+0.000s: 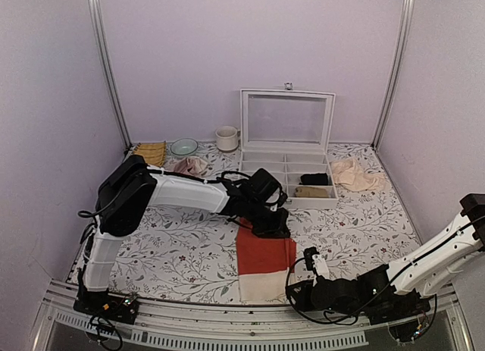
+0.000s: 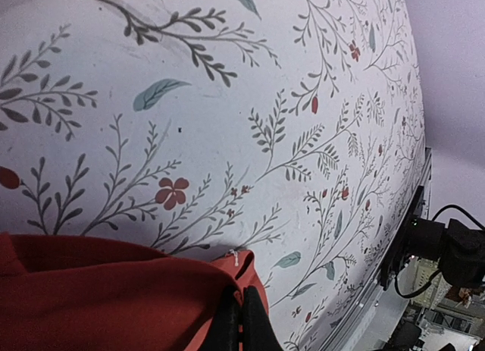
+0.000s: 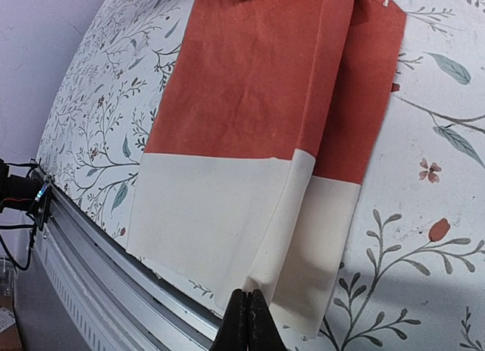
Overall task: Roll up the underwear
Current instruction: Fold the underwear at the center of the board.
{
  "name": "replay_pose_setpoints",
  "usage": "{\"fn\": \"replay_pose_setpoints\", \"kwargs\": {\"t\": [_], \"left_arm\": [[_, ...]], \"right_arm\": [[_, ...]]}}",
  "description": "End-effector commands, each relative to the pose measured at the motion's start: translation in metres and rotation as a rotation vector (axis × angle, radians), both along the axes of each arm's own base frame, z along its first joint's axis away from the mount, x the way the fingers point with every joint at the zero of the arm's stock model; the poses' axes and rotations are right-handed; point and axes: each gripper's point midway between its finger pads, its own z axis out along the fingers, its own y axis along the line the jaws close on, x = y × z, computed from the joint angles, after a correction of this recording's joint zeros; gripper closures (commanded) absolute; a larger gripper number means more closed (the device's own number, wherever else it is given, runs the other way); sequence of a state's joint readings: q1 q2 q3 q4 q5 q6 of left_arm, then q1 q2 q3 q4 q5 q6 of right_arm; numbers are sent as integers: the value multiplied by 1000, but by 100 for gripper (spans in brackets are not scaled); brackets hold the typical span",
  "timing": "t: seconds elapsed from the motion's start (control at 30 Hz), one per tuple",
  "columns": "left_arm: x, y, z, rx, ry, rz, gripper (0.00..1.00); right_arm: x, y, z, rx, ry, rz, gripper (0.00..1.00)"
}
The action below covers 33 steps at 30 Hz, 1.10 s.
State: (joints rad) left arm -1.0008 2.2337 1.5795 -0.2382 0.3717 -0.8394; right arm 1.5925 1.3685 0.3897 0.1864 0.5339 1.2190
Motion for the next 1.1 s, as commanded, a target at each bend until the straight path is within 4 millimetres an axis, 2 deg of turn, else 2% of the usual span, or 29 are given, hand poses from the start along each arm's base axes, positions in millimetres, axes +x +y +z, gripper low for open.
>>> {"fn": "replay_pose_setpoints", "kwargs": {"t": [0.0,0.4,0.53,0.63,0.7,0.87,0.97,1.07], "left_arm": [[-4,-10,-9,12,-4,-18,100],[-7,-11,-17,27,4,-24,100],[-9,-12,-13,19,4,-30,100],[-10,-12,-7,11,-1,-33,86],[-10,-11,-1,5,-10,-32,83],[-10,-10,17,-16,-29,-28,78],[-10,-8,32,-33,-48,-27,72],[-9,-5,45,-43,-71,-22,71]], "right_arm": [[-1,-7,-13,-34,3,-14,100],[-3,-9,-22,-46,19,-22,100],[-3,-7,-24,-53,19,-20,99],[-3,-4,-22,-49,19,-19,83],[-3,-2,-18,-46,12,-15,76],[0,-1,0,-35,-17,-24,71],[4,-8,13,-36,-41,-35,65],[8,-18,27,-20,-59,-58,62]]}}
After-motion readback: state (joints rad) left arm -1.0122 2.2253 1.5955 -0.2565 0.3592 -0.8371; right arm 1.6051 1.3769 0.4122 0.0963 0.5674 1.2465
